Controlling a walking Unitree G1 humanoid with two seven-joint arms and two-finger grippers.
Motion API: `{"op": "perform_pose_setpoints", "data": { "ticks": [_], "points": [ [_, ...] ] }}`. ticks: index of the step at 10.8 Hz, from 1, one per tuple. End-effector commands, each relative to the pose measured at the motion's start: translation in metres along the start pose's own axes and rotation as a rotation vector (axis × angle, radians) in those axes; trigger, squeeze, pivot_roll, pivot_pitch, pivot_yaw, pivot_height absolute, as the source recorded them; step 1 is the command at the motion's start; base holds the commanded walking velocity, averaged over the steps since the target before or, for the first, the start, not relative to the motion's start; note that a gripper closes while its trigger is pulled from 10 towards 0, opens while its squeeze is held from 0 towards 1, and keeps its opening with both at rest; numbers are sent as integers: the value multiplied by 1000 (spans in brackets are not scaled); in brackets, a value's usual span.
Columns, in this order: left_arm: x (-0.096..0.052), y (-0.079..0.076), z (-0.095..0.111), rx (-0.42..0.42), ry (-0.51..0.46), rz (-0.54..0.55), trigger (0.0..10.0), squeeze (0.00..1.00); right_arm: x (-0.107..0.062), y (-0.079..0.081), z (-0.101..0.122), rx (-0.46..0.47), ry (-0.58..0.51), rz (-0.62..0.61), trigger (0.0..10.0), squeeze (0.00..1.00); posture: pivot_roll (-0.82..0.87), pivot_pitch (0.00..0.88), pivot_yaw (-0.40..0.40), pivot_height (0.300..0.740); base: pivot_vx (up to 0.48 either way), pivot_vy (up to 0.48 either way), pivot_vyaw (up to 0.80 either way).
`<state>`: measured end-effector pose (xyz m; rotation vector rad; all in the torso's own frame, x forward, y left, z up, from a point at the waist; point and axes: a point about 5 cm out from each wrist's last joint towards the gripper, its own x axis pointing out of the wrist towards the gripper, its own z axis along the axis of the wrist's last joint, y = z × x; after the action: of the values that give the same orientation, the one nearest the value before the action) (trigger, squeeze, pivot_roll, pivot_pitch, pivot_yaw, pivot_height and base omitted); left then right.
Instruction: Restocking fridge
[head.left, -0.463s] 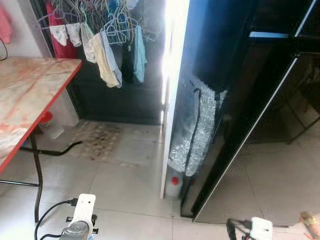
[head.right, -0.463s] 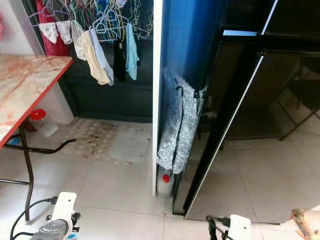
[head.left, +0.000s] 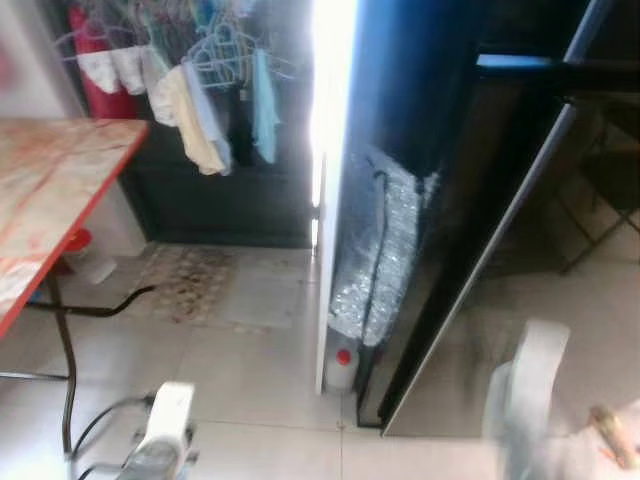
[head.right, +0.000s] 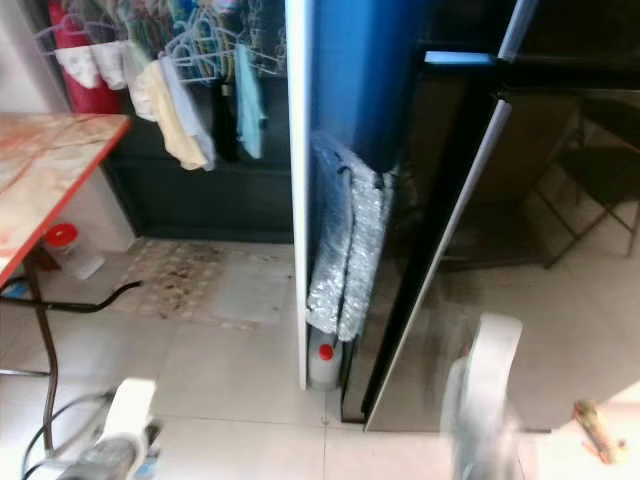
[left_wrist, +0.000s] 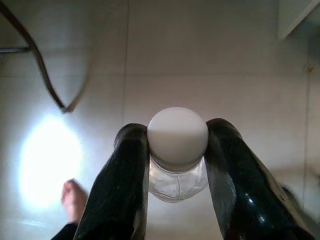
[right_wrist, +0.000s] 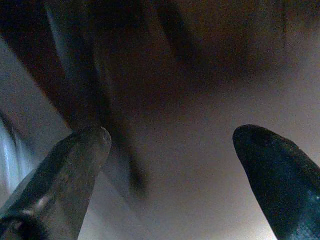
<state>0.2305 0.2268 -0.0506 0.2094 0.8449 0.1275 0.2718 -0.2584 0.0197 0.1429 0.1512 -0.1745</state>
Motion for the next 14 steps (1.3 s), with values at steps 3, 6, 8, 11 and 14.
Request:
{"op": "perform_pose_setpoints", "data": {
  "ticks": [3,6,8,11,14],
  "points": [
    [-1,1,-7,31,26,-1,10000,0,12,11,25,9,-140,45,10000,0,14,7,-46,740,0,0,0],
    [-1,3,-7,32,26,5,10000,0,17,13,33,16,-157,68,10000,0,18,16,-47,740,0,0,0],
    [-1,3,-7,31,25,11,10000,0,24,17,45,8,-181,101,10000,0,22,21,-48,740,0,0,0],
    [-1,4,-6,26,26,19,10000,0,40,36,61,-18,-156,194,10000,0,26,25,-53,740,0,0,0],
    [-1,1,-6,17,25,20,10000,0,45,46,58,-11,-93,217,10000,0,40,23,-61,740,0,0,0]
  ]
}}
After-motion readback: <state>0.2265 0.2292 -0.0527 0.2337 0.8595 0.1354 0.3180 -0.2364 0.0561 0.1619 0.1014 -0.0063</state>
